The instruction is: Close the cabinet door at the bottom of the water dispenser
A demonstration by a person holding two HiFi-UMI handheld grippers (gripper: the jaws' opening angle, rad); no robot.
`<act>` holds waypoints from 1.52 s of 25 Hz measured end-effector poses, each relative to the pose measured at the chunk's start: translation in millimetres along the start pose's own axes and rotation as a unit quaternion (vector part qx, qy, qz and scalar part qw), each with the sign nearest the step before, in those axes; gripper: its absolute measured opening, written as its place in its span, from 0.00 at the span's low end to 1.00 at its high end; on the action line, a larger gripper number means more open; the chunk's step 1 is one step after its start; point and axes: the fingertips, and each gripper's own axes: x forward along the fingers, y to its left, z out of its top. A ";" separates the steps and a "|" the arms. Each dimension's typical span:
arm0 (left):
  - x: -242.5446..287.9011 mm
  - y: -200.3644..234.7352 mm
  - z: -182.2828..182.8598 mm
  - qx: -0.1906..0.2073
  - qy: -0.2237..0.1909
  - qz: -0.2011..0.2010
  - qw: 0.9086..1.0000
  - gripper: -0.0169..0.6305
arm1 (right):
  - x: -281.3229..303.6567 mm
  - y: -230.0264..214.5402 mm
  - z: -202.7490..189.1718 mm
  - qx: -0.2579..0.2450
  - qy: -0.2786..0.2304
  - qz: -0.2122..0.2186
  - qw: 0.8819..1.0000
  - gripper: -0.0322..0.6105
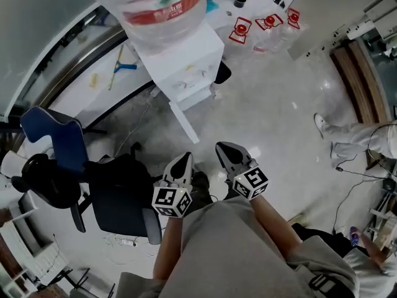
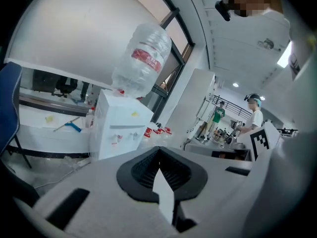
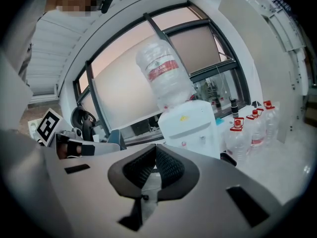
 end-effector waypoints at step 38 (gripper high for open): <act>210.3 251.3 -325.0 -0.144 0.206 0.000 0.968 0.20 | 176.3 -136.2 -361.6 -0.104 0.096 -0.059 0.988 0.07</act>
